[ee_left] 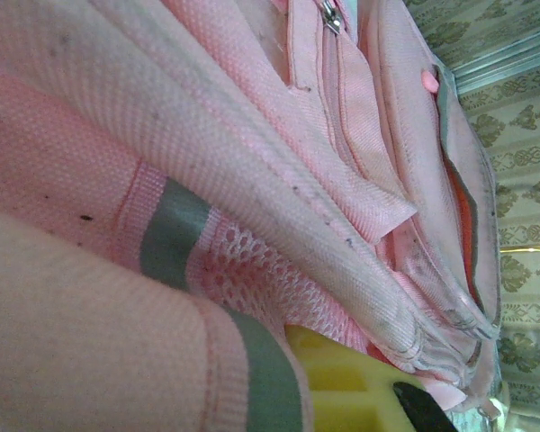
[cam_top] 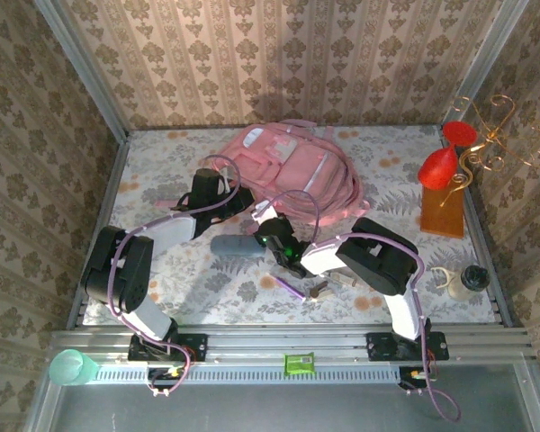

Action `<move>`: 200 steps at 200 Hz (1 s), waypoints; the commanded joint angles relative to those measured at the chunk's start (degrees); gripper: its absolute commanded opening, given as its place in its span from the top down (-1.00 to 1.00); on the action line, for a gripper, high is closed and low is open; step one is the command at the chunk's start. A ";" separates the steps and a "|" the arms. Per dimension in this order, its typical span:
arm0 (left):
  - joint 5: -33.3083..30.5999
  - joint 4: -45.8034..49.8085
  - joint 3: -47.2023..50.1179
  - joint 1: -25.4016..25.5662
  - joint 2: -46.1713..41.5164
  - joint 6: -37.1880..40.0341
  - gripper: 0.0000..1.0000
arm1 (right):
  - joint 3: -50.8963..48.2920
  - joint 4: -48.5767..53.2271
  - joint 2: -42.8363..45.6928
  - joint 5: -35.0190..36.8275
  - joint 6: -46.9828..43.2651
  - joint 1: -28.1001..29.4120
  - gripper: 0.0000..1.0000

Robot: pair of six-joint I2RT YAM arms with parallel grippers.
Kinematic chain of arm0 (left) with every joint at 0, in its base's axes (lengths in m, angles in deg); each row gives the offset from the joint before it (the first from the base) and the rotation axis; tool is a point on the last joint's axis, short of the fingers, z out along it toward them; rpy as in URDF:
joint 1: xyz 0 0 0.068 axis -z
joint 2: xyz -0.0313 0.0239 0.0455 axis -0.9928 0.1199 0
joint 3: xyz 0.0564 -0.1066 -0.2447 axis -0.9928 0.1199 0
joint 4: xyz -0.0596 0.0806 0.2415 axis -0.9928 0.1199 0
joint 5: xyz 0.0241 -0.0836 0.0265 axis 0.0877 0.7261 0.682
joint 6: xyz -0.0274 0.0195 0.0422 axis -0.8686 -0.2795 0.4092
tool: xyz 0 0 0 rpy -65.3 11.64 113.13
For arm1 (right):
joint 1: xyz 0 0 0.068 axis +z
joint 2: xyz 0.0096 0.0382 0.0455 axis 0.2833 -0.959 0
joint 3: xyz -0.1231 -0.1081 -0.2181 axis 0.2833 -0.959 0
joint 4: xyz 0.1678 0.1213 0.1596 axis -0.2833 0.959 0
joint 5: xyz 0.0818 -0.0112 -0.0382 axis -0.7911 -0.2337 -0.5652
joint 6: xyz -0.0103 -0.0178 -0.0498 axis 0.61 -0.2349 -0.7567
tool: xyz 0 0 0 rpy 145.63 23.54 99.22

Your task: Pack the student bag

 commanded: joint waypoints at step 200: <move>-1.39 11.83 -4.33 -11.35 3.00 18.05 1.00 | -17.01 35.19 27.91 -17.13 22.36 -10.10 1.00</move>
